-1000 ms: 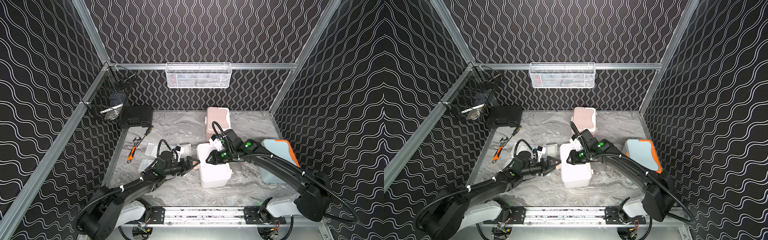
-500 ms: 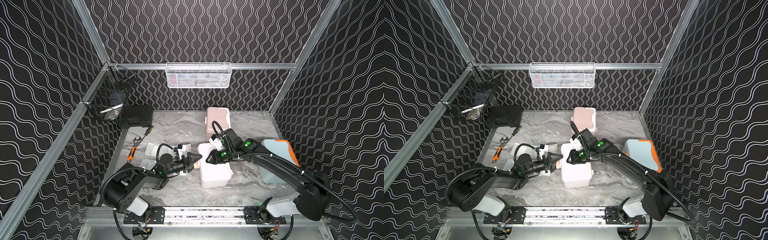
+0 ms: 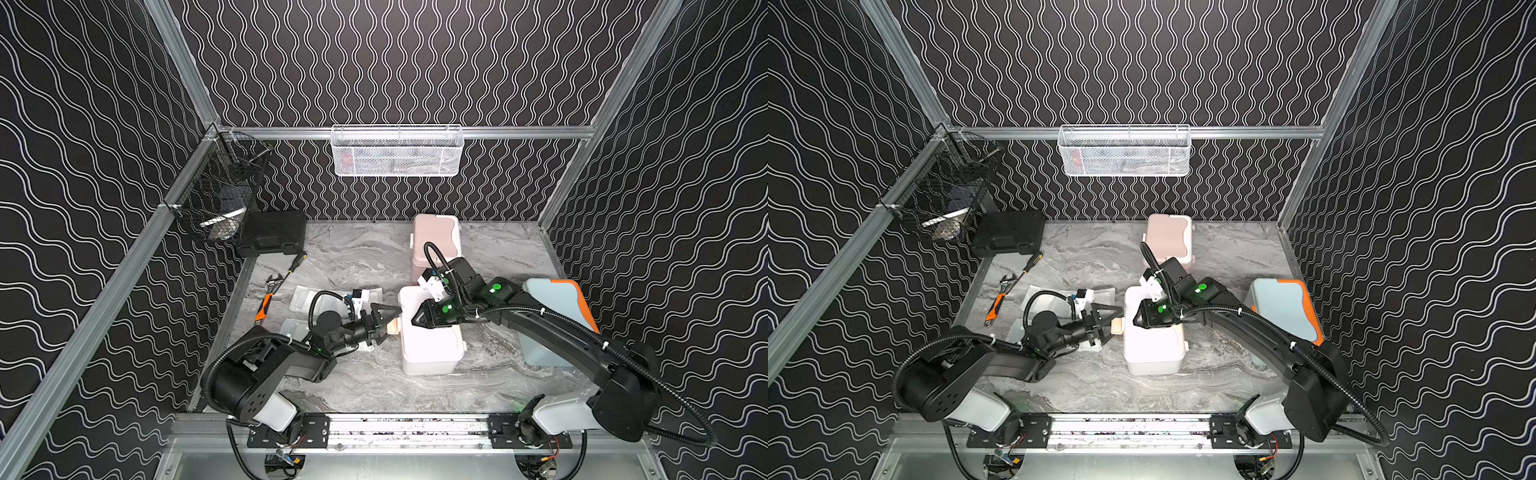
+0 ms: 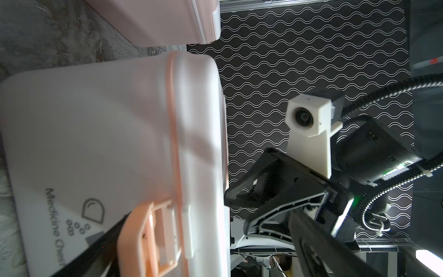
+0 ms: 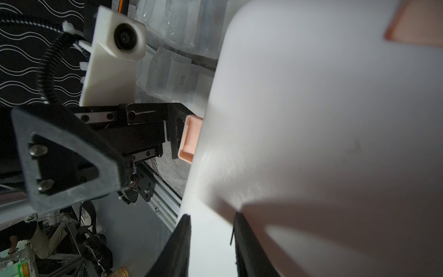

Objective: Open first aid kits and take out gauze
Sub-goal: Fasten the fastener of the first aid kit.

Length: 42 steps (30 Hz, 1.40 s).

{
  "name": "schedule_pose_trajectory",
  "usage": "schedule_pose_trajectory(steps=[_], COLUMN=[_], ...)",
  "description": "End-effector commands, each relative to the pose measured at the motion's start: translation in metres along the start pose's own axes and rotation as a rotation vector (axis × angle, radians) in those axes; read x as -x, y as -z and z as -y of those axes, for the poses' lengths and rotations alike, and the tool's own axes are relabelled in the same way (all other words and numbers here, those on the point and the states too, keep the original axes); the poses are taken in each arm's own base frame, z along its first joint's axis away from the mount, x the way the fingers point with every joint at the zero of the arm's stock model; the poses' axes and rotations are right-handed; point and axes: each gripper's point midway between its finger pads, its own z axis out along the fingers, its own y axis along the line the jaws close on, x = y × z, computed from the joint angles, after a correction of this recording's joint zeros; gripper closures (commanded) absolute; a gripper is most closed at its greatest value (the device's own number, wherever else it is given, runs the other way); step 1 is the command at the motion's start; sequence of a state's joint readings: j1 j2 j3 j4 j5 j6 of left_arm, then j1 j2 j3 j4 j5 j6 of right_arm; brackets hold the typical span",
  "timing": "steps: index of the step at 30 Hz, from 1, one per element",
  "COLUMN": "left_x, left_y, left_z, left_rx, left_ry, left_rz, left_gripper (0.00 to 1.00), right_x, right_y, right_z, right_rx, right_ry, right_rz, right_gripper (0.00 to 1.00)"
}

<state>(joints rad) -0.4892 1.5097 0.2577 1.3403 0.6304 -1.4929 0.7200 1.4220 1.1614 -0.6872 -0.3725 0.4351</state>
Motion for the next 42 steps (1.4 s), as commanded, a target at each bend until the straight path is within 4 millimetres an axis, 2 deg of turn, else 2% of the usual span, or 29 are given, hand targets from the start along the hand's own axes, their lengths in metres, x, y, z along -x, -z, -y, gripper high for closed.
schedule_pose_trajectory(steps=[1,8,15,20,24,27,34,39,42], left_x=[-0.005,-0.005,-0.006,-0.008,-0.005,-0.004,-0.01,-0.017,-0.017], left_y=[0.004,0.005,0.014,0.024,0.04,0.043,0.04,0.03,0.026], left_z=[0.031,0.011,-0.019,-0.017,0.003,0.015,0.027,0.027,0.024], left_rx=[-0.106,-0.028,0.104,0.242,0.378,0.435,0.561,0.641,0.695], left_ry=[-0.077,-0.054,-0.015,-0.083,-0.201,-0.239,-0.328,-0.394,-0.426], left_rz=[-0.028,-0.023,-0.013,-0.018,-0.011,-0.033,-0.099,-0.151,-0.169], left_gripper=[0.01,0.01,0.01,0.01,0.04,0.14,0.47,0.73,0.83], right_x=[-0.03,-0.031,-0.032,-0.032,-0.031,-0.031,-0.029,-0.029,-0.03], right_y=[-0.003,-0.001,0.001,0.004,0.006,0.006,0.005,0.003,0.002], right_z=[0.029,0.029,0.029,0.028,0.026,0.025,0.025,0.025,0.026], right_rx=[-0.128,-0.128,-0.128,-0.127,-0.119,-0.114,-0.11,-0.11,-0.113], right_ry=[-0.065,-0.066,-0.063,-0.058,-0.055,-0.054,-0.052,-0.051,-0.051], right_rz=[-0.107,-0.105,-0.099,-0.093,-0.086,-0.086,-0.083,-0.087,-0.091], right_gripper=[0.66,0.66,0.66,0.66,0.67,0.67,0.67,0.67,0.67])
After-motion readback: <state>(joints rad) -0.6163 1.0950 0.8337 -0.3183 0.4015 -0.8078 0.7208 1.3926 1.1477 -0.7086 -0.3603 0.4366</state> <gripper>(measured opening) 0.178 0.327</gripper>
